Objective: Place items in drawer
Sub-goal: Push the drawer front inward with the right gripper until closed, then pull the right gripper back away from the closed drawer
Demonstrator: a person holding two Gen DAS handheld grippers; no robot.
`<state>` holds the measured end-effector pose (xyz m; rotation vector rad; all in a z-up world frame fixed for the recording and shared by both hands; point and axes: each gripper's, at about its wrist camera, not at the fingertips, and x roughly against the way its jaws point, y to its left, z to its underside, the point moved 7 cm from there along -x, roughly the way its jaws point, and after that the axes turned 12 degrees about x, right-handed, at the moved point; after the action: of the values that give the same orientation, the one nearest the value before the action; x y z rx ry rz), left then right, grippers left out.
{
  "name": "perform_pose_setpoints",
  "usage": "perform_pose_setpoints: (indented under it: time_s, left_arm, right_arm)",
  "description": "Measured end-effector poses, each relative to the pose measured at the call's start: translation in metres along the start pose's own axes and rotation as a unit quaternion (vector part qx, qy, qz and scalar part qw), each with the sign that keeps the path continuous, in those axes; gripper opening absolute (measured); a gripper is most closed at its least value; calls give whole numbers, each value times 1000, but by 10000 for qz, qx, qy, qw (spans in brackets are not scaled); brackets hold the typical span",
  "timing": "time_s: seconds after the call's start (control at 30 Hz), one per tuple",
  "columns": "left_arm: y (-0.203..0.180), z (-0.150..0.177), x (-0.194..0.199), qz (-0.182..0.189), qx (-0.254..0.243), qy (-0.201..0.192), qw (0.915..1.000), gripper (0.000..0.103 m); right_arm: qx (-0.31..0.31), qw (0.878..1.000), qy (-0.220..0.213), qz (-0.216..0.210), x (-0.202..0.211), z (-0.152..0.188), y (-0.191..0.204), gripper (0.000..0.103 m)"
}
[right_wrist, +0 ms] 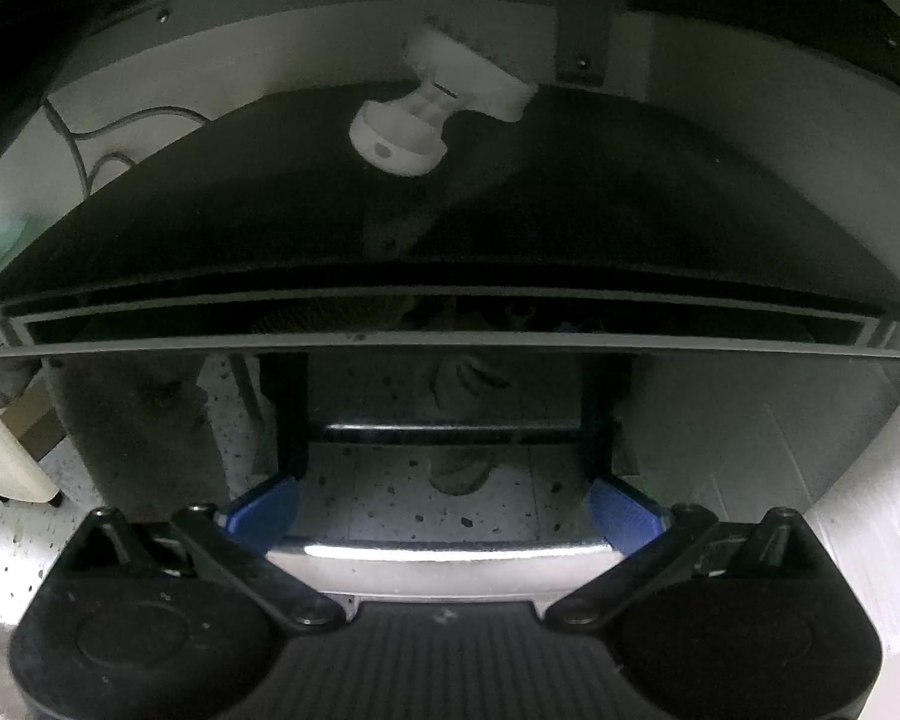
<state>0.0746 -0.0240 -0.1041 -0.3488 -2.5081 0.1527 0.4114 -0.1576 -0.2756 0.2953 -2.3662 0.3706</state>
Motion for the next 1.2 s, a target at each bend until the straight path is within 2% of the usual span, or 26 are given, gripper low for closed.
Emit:
perform_pose_setpoints:
  time_s: [0.4, 0.6, 0.83, 1.07, 1.2]
  left_arm:
    - [2, 2, -12, -135, -38, 174, 9997, 103]
    - [1, -7, -20, -150, -86, 133, 9998, 103]
    - [11, -15, -26, -227, -24, 139, 9996, 103]
    - [27, -31, -33, -480, 43, -18, 9988, 103]
    - [31, -41, -35, -462, 96, -121, 9988, 103]
  right_arm:
    - [-19, 9993, -361, 79, 2, 7, 7, 103]
    - [0, 9985, -539, 108, 8, 16, 11, 103]
    - [-52, 9985, -540, -48, 7, 9, 3, 103]
    - [5, 9958, -875, -278, 42, 7, 0, 103]
    - [-74, 9961, -875, -132, 79, 13, 2, 103]
